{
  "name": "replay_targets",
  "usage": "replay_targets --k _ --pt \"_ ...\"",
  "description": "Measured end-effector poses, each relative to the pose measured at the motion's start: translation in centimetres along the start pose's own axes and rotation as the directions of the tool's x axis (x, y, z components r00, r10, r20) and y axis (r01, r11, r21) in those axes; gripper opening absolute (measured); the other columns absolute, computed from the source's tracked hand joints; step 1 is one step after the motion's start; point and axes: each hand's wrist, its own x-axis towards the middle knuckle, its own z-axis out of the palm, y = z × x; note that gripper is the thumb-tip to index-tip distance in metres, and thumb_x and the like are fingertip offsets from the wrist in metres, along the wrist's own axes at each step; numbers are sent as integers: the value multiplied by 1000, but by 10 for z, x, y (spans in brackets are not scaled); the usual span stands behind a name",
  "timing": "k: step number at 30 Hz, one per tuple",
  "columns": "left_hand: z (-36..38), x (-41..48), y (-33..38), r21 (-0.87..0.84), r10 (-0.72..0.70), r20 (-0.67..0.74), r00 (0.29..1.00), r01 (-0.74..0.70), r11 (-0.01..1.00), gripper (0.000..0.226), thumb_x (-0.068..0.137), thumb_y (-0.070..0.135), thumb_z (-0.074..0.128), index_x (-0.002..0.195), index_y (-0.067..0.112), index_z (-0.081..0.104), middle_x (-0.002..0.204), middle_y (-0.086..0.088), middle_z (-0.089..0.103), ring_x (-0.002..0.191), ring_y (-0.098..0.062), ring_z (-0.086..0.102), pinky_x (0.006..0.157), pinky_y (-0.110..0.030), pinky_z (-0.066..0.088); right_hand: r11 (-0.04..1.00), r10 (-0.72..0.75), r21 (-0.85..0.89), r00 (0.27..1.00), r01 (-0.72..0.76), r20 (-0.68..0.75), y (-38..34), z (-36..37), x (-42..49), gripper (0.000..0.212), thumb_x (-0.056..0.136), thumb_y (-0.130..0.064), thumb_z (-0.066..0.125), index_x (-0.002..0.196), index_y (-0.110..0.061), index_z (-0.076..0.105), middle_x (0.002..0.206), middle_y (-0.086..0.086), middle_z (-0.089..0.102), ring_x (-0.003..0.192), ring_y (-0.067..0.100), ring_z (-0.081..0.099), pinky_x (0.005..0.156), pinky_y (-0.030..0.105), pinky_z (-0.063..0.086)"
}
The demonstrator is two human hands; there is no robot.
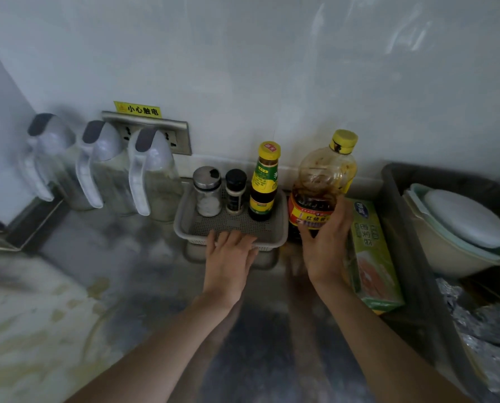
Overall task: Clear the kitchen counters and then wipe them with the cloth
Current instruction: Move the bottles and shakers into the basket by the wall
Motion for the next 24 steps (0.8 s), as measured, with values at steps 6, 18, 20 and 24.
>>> replay_targets --k 6,18,20,24 --pt "-88 -36 -11 -178 -102 108 989 120 977 18 88 32 57 95 19 66 92 3 68 90 -22 62 81 -34 45 989 -143 15 948 145 284 -39 -48 -30 36 83 -12 66 117 -5 53 117 14 55 111 30 52 92 39 44" --pt "-219 -253 -62 -75 -505 152 849 520 851 35 80 46 36 88 25 64 85 4 66 83 -21 62 71 -32 50 1000 -2 -12 518 24 855 -100 -95 -204 31 86 -10 64 87 -40 56 91 -10 68 88 7 64 82 15 45" --pt "-232 -286 -70 -101 -633 87 769 639 763 34 78 45 40 88 24 66 87 3 68 83 -22 64 71 -32 51 1000 1 -8 425 15 905 -126 -77 -235 20 87 -13 61 92 -33 61 96 -5 68 95 14 64 86 24 46" --pt "-256 -336 -91 -137 -798 -19 602 789 598 28 81 34 53 98 18 69 98 0 68 91 -24 65 78 -31 48 979 -189 163 235 125 954 -199 -26 -282 23 89 -17 56 110 -10 63 110 2 66 102 14 60 91 21 41"
